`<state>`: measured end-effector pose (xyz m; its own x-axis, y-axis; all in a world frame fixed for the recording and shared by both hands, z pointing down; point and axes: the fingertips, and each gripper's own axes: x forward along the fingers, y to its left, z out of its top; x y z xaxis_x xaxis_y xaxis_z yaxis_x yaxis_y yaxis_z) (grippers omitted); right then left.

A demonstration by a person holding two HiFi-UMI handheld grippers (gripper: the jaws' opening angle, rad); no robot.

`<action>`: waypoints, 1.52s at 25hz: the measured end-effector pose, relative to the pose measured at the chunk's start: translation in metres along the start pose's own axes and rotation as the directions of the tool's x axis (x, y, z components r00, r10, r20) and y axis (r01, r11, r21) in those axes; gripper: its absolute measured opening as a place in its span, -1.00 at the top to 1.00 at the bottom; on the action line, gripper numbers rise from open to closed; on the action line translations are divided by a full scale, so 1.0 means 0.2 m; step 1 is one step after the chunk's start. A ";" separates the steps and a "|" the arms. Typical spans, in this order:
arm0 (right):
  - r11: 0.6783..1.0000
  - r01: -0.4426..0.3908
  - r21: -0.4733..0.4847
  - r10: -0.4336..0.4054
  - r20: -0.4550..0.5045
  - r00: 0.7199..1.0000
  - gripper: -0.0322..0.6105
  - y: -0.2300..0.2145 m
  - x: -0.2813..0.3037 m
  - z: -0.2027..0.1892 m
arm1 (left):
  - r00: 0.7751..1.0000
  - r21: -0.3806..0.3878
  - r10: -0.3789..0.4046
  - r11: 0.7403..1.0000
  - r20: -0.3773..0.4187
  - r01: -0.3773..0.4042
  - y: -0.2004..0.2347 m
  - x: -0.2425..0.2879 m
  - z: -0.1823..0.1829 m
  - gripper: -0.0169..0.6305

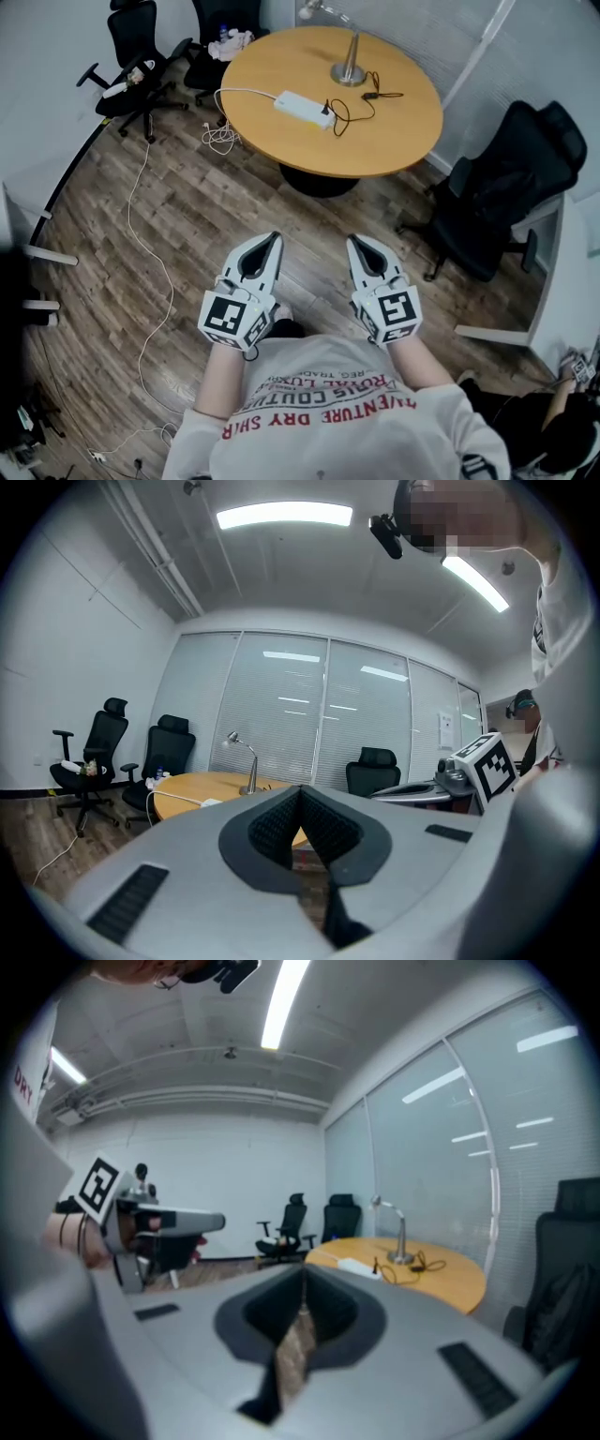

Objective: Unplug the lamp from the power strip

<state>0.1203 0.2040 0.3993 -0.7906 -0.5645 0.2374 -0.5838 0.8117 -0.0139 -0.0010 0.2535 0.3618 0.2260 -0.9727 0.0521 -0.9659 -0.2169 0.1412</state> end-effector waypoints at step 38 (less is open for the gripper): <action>0.999 -0.004 0.052 0.008 -0.087 0.996 0.81 -1.28 1.75 0.19 | 0.995 0.018 0.022 1.000 -0.097 -0.021 1.17 1.74 0.08 0.86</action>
<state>-0.0143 -0.2064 0.4481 -0.7764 -0.5426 0.3205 -0.5895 0.8051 -0.0651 -0.1502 -0.1373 0.3974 0.2155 -0.9647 0.1510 -0.9725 -0.1982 0.1220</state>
